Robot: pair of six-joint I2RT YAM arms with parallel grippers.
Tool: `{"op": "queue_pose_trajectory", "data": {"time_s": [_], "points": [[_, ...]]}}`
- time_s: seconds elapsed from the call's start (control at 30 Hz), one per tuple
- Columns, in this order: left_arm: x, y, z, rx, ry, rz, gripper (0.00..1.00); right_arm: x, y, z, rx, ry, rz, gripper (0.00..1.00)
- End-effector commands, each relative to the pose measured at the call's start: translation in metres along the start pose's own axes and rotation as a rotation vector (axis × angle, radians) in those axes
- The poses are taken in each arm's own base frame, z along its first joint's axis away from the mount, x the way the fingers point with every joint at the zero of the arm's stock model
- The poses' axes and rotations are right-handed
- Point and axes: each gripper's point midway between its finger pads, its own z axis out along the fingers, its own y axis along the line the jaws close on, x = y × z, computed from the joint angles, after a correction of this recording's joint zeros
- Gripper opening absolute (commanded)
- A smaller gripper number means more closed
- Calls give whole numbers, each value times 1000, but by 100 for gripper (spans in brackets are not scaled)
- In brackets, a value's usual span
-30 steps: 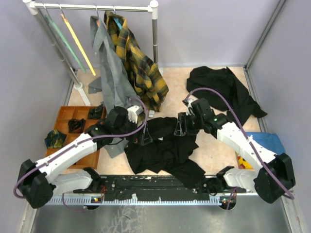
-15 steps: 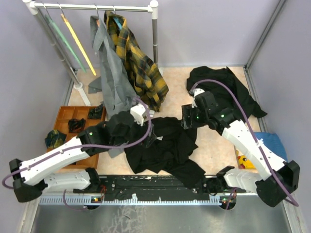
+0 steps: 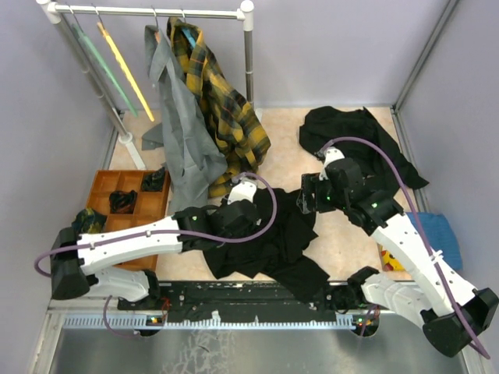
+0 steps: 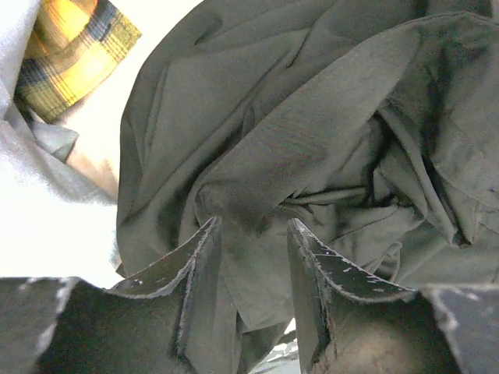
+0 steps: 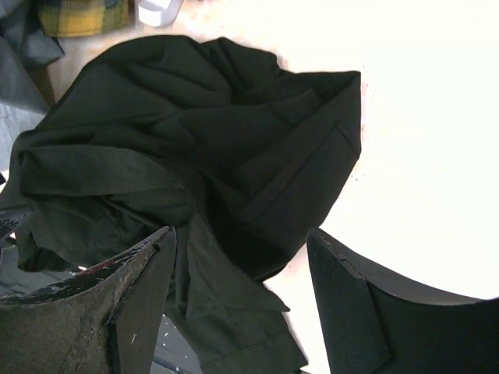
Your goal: Place the shirt on the hanger
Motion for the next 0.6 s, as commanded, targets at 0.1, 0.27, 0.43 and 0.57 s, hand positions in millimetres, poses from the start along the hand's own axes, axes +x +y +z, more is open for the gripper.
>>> {"op": "queue_pose_trajectory", "data": {"time_s": [0.1, 0.27, 0.43, 0.57], "points": [[12, 7, 11, -160, 9, -59, 42, -7, 4, -1, -31, -41, 20, 69], [22, 8, 18, -194, 34, -61, 42, -7, 9, -1, -56, -49, 22, 69], [33, 21, 25, -313, 58, -73, 43, -7, 12, -5, -82, -53, 1, 69], [25, 17, 30, -321, 31, -75, 37, -1, 15, -2, -109, -42, -10, 70]]}}
